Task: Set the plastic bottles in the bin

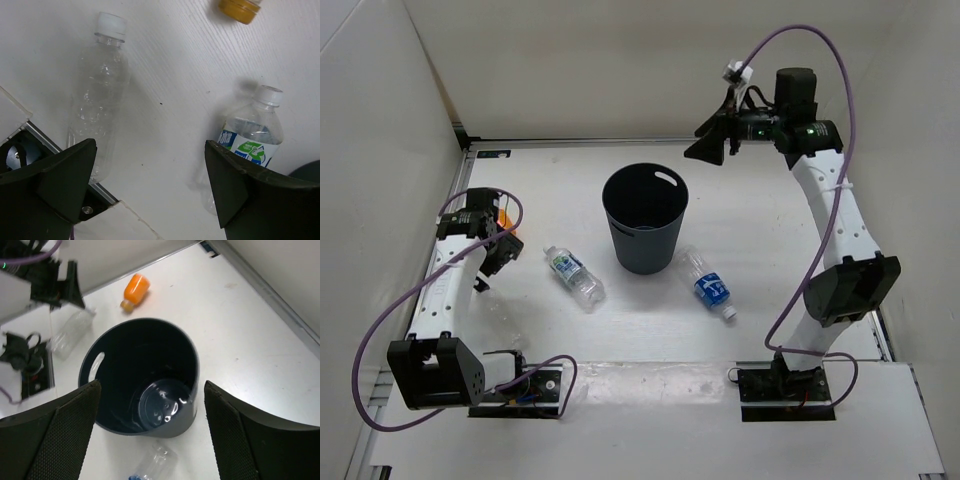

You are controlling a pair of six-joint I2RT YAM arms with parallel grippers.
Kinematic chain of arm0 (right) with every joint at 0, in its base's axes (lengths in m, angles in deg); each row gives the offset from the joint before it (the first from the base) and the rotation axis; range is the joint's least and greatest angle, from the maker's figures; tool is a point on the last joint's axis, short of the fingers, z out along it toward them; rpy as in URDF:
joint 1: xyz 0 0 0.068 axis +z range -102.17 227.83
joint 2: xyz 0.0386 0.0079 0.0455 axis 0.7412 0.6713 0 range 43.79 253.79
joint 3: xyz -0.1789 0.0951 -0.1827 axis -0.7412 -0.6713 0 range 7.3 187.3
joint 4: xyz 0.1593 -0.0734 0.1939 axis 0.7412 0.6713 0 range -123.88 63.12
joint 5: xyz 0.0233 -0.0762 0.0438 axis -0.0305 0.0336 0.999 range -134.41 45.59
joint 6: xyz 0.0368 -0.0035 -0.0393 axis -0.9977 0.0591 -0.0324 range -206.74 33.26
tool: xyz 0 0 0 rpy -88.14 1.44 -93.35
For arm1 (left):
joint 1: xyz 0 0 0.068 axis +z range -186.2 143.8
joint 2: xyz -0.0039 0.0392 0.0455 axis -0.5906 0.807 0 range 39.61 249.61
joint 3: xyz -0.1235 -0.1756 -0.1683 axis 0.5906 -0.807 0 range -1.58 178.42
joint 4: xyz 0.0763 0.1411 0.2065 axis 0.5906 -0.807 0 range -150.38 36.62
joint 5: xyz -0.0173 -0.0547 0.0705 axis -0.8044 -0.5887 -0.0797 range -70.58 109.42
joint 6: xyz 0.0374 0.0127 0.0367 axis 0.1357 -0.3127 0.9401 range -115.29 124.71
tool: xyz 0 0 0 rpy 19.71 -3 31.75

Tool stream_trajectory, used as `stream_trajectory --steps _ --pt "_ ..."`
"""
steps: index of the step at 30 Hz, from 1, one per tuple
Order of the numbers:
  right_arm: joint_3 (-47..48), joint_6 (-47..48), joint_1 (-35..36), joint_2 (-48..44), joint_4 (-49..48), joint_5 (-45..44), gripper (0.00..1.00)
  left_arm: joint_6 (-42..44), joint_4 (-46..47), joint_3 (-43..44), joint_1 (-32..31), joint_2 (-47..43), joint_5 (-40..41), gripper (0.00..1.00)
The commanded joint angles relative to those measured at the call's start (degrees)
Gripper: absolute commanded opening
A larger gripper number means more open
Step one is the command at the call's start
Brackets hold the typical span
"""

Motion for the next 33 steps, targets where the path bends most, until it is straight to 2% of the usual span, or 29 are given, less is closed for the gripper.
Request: stream_trajectory --steps 1,3,5,6,8,9,10,12,16,21,28,33 --pt "-1.17 -14.86 -3.65 -2.28 -10.95 -2.74 0.86 0.15 1.71 0.02 0.36 -0.54 -0.44 1.00" --pt "-1.71 -18.50 -7.94 -1.05 -12.03 -4.50 0.88 -0.03 1.54 0.37 0.44 -0.45 -0.26 1.00" --pt "-0.57 -16.42 -11.81 1.40 -5.55 -5.55 0.88 -0.12 1.54 0.46 0.27 -0.71 -0.17 1.00" --pt "-0.30 -6.66 -12.26 1.93 5.54 -6.34 0.88 -0.12 1.54 0.46 0.44 -0.97 -0.26 1.00" --pt "-2.47 0.18 -12.09 3.25 12.73 -10.65 0.88 -0.56 1.71 0.11 0.36 -1.59 -0.17 1.00" --pt "-3.63 7.08 -13.83 3.69 15.55 -11.26 0.87 -0.64 1.89 0.02 0.36 -1.51 -0.26 1.00" --pt "-5.03 12.02 -13.76 3.96 22.19 -13.70 0.87 -0.82 2.15 -0.33 0.36 -1.59 -0.44 1.00" --pt "-9.78 15.58 -12.97 4.75 29.67 -17.31 0.89 -0.82 1.63 0.01 0.44 -1.33 -0.52 1.00" --pt "-14.96 14.98 -8.14 8.09 38.32 -18.65 0.89 -0.65 -0.74 1.68 0.36 -0.80 -0.17 1.00" --pt "-24.72 11.38 -3.49 8.52 34.83 -21.55 0.89 0.76 -3.20 2.48 0.44 -1.85 0.61 1.00" --pt "-25.44 7.77 -1.90 14.50 33.77 -23.30 0.89 1.90 -5.49 2.57 0.53 -2.82 0.44 1.00" --pt "-21.57 6.28 0.12 18.19 35.88 -26.03 0.89 3.05 -5.58 2.57 0.53 -2.74 0.09 1.00"
